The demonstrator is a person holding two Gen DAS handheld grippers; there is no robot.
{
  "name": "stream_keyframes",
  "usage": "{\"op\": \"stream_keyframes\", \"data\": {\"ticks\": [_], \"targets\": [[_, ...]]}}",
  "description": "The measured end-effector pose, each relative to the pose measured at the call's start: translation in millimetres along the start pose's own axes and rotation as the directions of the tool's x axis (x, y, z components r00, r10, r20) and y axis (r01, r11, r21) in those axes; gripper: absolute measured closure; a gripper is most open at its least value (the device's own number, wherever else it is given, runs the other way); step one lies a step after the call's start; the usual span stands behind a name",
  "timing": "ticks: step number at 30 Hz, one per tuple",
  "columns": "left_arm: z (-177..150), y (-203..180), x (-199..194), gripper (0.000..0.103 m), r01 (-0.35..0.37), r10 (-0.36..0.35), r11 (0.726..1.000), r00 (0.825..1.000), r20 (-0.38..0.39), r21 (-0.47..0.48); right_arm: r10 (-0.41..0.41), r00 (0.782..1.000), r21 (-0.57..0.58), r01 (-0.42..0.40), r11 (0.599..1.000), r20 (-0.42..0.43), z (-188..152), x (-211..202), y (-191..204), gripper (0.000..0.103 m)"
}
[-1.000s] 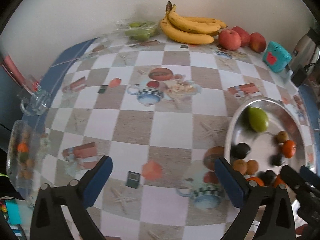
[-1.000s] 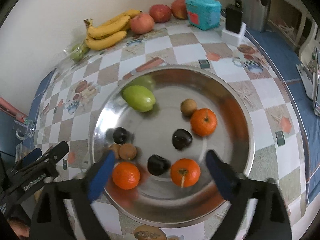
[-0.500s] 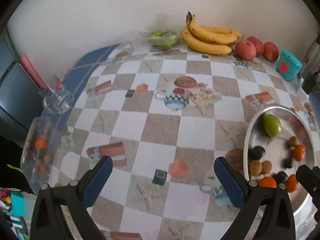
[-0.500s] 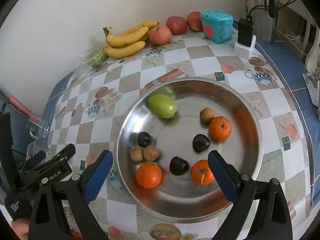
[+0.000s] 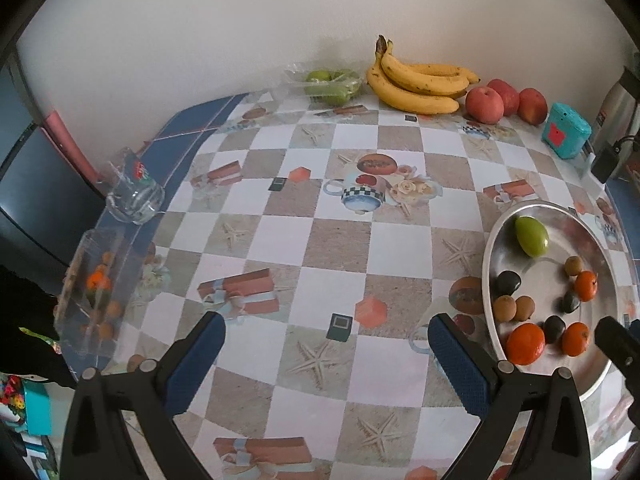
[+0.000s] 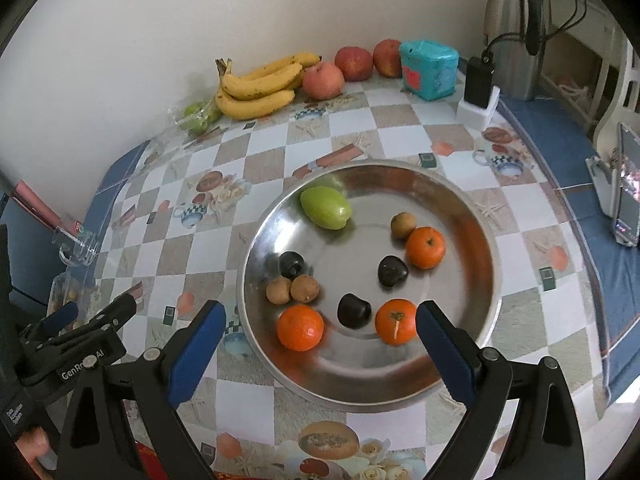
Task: Organize fruits
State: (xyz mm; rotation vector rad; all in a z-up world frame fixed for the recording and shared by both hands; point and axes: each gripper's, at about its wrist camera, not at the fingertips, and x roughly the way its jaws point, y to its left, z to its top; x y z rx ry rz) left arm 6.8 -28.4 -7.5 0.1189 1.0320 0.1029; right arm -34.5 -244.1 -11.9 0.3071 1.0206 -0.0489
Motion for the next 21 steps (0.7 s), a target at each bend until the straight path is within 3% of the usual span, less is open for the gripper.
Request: {"op": "stream_keyframes", "data": {"ticks": [7,21], "targets": [[-3,2,-11,0.000,-0.002,0.002,1.000,0.999,0.034,0.001,-0.015,0.999,-0.011,0.015,1.000,0.051,-3,-18,2,0.007],[-3,-2,-8,0.000,-0.020,0.019,0.999,0.999,0.026,0.025,-0.027,0.999,0.029,0.027,0.999,0.023,-1,-8,-6,0.007]]}}
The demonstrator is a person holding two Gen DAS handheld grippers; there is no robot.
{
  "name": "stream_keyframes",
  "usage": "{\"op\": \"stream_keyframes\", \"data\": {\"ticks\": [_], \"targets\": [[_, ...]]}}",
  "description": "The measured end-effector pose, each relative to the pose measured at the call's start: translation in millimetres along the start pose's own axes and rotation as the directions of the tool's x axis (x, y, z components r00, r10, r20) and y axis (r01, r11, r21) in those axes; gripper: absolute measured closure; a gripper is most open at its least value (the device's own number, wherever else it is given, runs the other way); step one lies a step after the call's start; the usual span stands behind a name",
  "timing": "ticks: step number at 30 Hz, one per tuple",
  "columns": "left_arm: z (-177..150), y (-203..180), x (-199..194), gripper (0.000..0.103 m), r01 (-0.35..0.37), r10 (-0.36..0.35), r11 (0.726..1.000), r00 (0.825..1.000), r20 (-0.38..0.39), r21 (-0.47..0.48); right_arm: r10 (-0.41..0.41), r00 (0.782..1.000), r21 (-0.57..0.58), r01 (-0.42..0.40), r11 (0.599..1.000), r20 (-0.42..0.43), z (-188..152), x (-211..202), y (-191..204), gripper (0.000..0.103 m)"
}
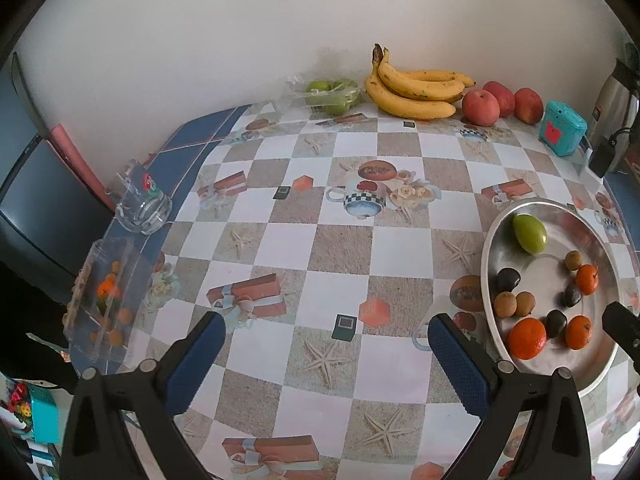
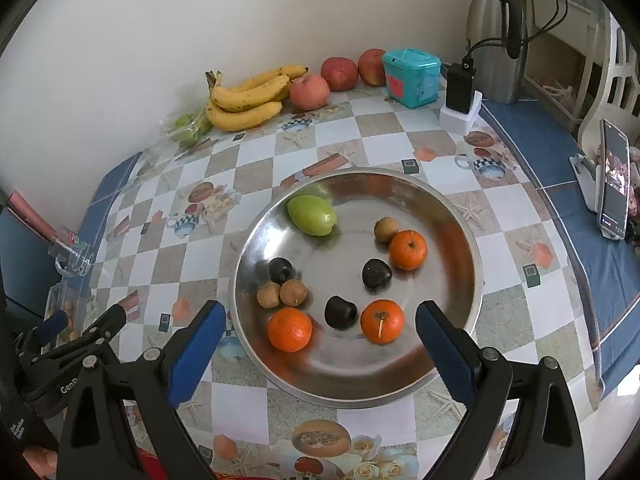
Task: Organize fruits
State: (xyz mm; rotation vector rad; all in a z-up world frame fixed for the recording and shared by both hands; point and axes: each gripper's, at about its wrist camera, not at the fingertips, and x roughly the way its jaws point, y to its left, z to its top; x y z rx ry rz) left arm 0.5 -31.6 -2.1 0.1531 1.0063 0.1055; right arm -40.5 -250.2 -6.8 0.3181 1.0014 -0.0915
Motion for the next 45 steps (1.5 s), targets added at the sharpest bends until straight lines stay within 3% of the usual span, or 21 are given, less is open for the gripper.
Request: {"op": "stream_keyframes", "data": {"ticks": [45], "targets": [[0,2,5,0.000,0.022,-0.022,1.000,0.999,-0.023,-0.011,0.010,0.999,-0.003,-0.010,1.000,-0.036,0,11,1,0.007]]}}
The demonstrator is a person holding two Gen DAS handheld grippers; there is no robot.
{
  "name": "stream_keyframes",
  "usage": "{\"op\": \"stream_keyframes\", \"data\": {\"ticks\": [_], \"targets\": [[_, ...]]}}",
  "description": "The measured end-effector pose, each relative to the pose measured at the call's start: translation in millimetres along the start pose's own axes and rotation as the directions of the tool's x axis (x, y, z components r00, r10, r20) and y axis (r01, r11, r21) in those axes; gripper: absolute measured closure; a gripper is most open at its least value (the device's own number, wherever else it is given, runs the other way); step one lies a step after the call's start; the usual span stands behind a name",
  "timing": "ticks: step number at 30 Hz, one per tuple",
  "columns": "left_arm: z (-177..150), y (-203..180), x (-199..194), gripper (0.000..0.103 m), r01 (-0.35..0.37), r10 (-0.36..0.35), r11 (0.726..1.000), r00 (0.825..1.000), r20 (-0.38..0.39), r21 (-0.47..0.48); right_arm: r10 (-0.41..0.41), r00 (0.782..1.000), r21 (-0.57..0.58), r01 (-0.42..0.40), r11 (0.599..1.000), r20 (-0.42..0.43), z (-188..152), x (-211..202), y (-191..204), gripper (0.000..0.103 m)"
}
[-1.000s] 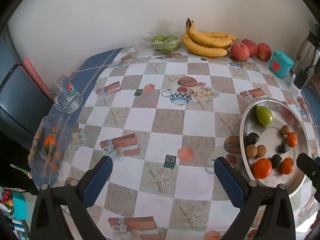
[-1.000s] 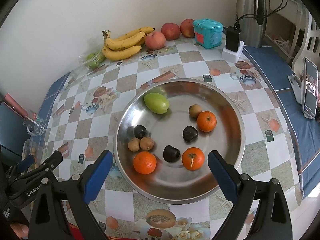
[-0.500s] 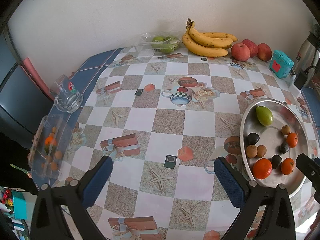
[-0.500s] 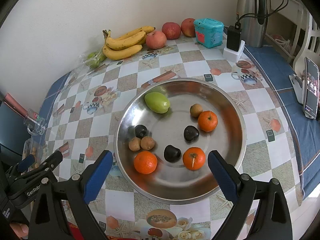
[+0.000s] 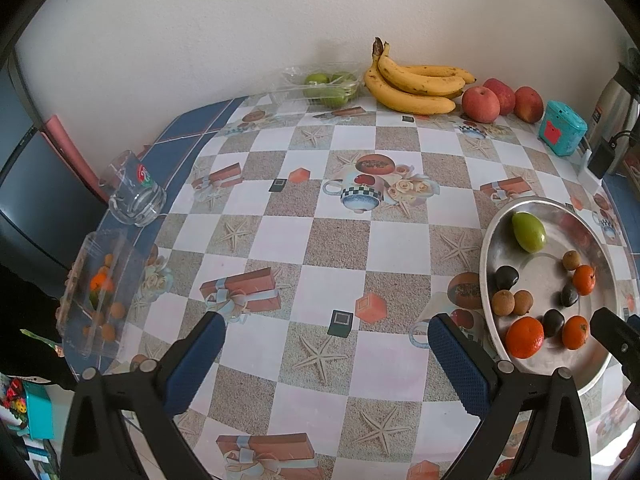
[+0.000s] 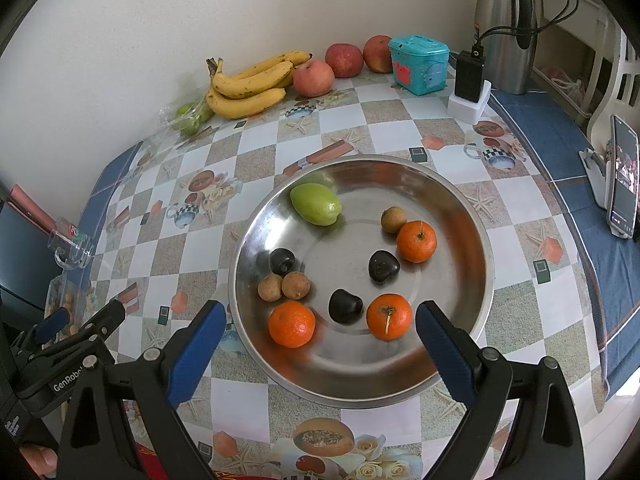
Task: Organize fruits
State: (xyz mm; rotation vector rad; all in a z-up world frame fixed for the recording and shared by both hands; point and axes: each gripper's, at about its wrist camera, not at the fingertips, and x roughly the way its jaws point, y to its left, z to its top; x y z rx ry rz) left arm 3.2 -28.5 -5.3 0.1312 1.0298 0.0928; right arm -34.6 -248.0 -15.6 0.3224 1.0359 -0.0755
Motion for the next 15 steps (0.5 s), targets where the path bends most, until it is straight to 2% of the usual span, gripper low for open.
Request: {"op": "stream_keyframes", "data": {"ticks": [15], "targets": [[0.0,-0.1,0.3,0.000,0.001,-0.001,1.000,1.000,-0.003,-0.003,0.000,1.000,-0.020,0.000,1.000,-0.012,0.9,2.5,1.7,0.007]]}}
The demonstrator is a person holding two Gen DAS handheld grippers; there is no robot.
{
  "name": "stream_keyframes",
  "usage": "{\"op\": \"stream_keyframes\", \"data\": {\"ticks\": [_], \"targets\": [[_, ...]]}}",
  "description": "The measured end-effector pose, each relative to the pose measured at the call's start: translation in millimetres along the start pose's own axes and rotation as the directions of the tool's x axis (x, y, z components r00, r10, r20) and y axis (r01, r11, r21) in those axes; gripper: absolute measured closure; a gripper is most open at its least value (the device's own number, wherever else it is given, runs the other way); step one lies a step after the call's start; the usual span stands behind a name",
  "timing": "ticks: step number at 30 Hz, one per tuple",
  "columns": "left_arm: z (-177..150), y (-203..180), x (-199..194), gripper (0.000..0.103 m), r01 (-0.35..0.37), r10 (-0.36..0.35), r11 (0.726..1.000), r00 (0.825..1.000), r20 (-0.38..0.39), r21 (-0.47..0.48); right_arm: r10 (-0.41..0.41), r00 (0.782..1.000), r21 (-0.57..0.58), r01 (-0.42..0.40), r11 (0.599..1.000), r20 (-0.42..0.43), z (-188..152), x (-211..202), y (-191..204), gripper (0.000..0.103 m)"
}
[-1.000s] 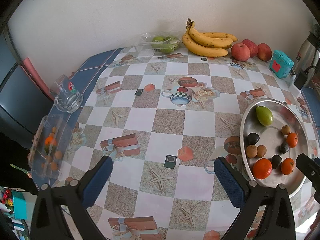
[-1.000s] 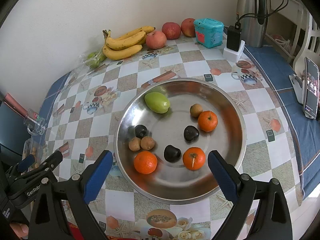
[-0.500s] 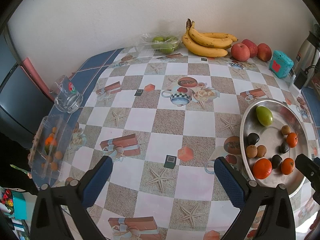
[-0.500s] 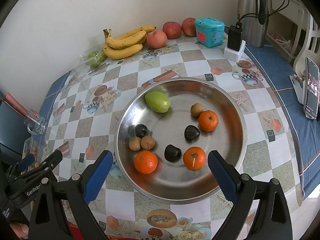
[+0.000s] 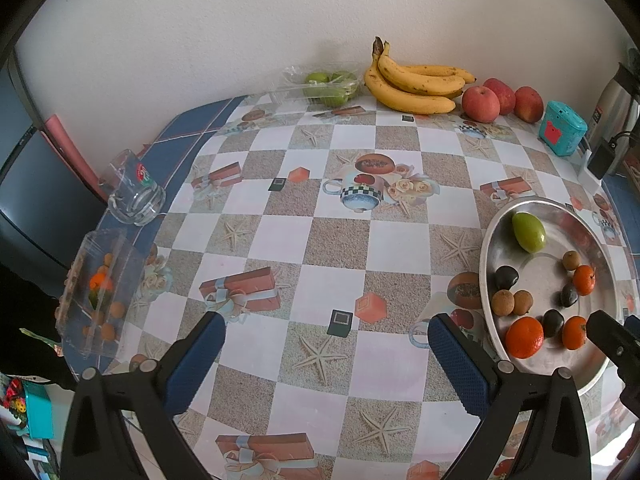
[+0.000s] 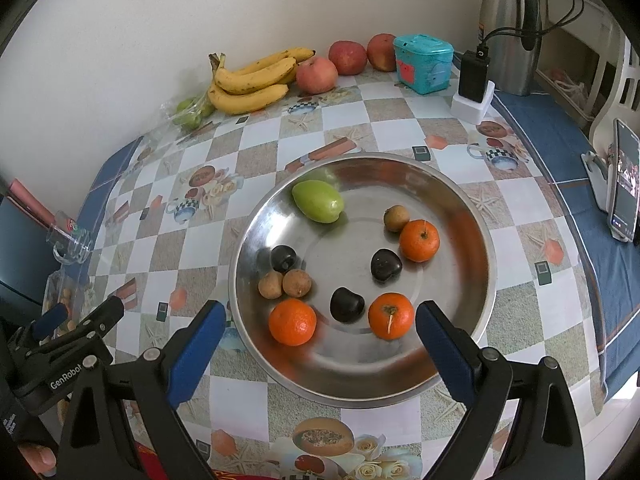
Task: Organize fruits
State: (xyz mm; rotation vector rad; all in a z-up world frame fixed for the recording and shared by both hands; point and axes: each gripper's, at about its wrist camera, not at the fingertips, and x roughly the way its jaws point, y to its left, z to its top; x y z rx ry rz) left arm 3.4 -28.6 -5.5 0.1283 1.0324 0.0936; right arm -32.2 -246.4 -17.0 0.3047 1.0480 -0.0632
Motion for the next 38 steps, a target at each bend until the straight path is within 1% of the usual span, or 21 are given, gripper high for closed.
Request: {"op": "stream_keyframes", "data": {"ticks": [11,22,38], "targets": [[-0.2,-0.3,0.2,0.000,0.000,0.000,1.000,1.000,0.002,0.003,0.000,1.000,0.001,0.000,1.000,-0.001,-0.4,0.1,0.3,0.007],[-1.7,-1.1,2.9,0.000,0.001,-0.001,1.000,1.000,-0.014,-0.010,0.001,1.000,0.001,-0.001,1.000,-0.004,-0.7,0.2,0.5,0.007],[-0.2,-0.7,0.2,0.000,-0.002,0.003,1.000,1.000,0.004,-0.005,0.004,1.000,-0.006,-0.004,1.000,-0.014,0.1,3.9,-0.5,0.007]]}}
